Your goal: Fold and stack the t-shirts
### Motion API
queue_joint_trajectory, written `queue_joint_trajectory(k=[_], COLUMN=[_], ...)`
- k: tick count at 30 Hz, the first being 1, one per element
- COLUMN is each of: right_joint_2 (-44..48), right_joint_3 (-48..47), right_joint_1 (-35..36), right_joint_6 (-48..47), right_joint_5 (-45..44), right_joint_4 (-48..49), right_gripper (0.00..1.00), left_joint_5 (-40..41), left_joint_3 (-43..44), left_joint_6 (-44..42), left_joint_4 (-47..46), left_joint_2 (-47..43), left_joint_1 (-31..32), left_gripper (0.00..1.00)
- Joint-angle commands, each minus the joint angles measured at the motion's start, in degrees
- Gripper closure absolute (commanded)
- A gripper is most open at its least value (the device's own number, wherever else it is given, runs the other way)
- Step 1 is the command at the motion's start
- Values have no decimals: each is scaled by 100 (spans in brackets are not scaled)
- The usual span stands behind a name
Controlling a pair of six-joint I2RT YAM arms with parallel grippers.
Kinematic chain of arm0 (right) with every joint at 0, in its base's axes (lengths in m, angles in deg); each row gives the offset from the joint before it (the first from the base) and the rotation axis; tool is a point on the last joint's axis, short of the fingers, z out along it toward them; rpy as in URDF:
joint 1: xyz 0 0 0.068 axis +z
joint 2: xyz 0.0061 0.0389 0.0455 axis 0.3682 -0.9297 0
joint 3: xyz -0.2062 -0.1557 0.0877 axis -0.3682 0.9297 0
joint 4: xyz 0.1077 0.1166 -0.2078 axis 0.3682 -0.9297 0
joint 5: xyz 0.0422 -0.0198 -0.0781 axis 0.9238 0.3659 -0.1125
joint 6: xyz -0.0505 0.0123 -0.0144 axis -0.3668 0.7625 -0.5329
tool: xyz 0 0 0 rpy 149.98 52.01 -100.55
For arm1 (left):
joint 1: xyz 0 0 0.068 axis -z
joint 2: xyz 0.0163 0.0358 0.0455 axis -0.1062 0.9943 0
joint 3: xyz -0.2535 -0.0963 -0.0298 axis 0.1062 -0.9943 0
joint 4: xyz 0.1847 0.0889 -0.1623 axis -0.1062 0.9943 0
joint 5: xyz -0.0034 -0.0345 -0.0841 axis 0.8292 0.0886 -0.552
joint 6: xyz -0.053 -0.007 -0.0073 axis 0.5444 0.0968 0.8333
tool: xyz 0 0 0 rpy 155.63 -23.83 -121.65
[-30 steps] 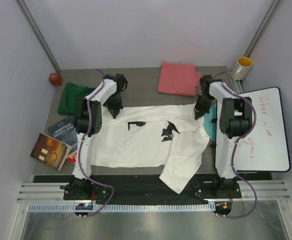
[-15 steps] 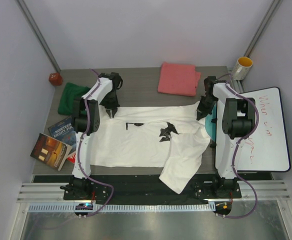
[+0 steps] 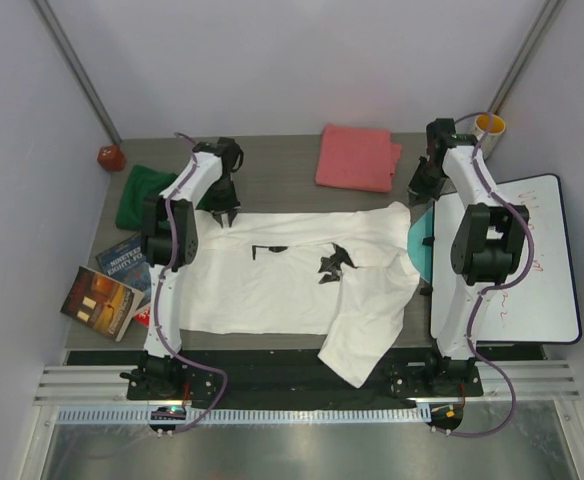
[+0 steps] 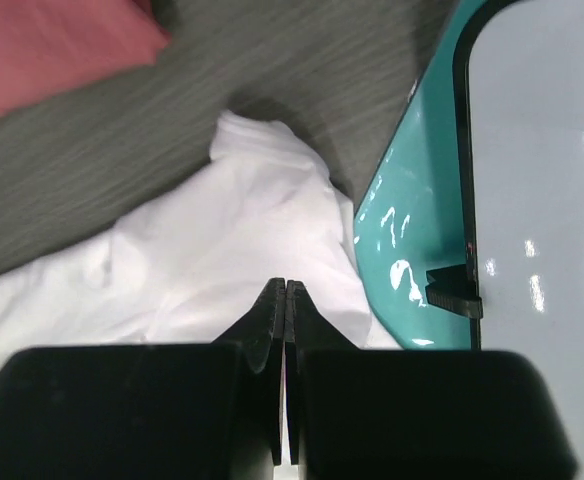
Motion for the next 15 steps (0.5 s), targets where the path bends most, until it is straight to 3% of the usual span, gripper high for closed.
queue_joint_trajectory(k=[1, 6, 15], right_joint_2=[-191, -832, -1001], right_joint_3=[-706, -1147, -1068], right_joint_1=[-11, -11, 16], right_joint_6=[17, -27, -27], right_joint_5=[-102, -58, 249], right_joint_4=[30, -5, 100], right_gripper=[99, 99, 99], left_joint_5=[-191, -235, -182], left_joint_3=[376, 446, 420], left_joint_6=[-45, -97, -185], left_joint_4=[-173, -173, -182], left_joint_2=[-281, -131, -43], left_joint_1=[-40, -40, -40], left_gripper=[75, 77, 80])
